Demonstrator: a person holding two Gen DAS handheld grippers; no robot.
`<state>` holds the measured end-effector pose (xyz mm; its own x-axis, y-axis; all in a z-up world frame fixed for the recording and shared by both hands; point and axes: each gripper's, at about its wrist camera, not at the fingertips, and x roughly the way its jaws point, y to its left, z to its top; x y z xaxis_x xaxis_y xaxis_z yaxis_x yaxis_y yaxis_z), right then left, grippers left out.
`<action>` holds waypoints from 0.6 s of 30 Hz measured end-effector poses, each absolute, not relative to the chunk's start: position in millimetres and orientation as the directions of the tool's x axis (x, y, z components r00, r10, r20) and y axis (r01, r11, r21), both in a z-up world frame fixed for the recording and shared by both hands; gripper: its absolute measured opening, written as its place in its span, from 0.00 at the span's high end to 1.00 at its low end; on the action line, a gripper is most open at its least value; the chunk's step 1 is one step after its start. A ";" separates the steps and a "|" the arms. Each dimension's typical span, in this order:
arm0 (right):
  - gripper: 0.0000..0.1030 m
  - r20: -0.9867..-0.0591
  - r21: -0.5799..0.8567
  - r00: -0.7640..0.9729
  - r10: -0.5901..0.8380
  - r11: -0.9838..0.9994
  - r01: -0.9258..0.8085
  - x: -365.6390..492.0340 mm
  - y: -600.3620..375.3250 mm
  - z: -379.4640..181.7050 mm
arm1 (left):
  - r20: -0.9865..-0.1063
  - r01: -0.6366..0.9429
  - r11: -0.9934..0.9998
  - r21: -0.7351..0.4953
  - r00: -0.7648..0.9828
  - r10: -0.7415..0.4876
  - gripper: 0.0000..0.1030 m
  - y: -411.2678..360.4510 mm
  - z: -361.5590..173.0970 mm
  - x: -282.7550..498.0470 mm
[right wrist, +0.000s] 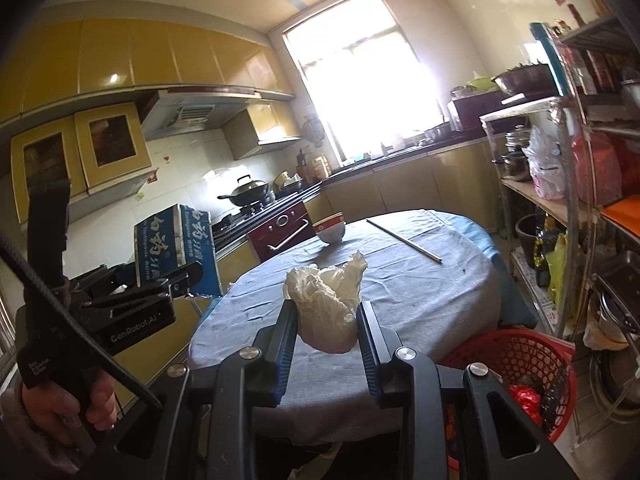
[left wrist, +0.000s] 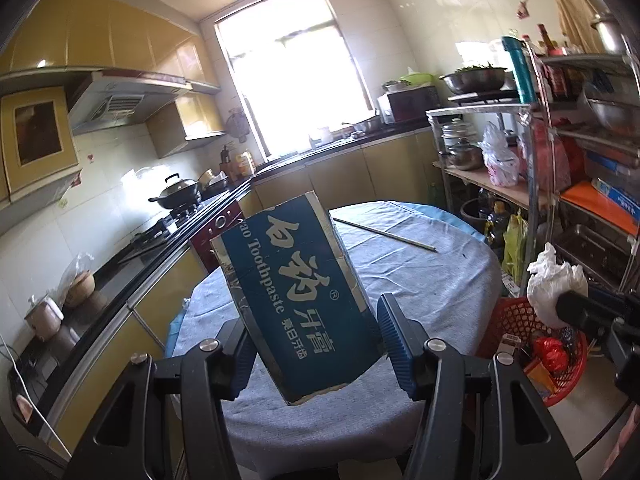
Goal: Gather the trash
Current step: 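Carry the blue toothpaste box with left tool while right tool carries the white tissue toward the basket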
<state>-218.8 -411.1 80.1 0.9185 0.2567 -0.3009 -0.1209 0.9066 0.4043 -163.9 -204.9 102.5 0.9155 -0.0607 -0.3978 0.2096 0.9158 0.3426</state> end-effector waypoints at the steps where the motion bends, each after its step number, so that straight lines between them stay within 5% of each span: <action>1: 0.69 -0.300 0.409 0.920 0.253 0.905 -0.115 -219.6 -413.9 79.5 | -0.399 0.216 0.912 0.349 0.915 -0.064 0.43 -208.6 101.7 -164.5; 18: 0.69 -0.308 0.480 0.934 0.183 0.877 -0.014 -235.7 -470.0 57.9 | -0.502 0.420 0.827 0.375 0.841 -0.200 0.43 -288.7 77.6 -149.8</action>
<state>-235.7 -470.0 57.9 0.9337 0.1834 -0.3076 -0.0139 0.8769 0.4804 -149.8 -288.7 77.6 0.8414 -0.2000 -0.5020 0.4201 0.8265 0.3747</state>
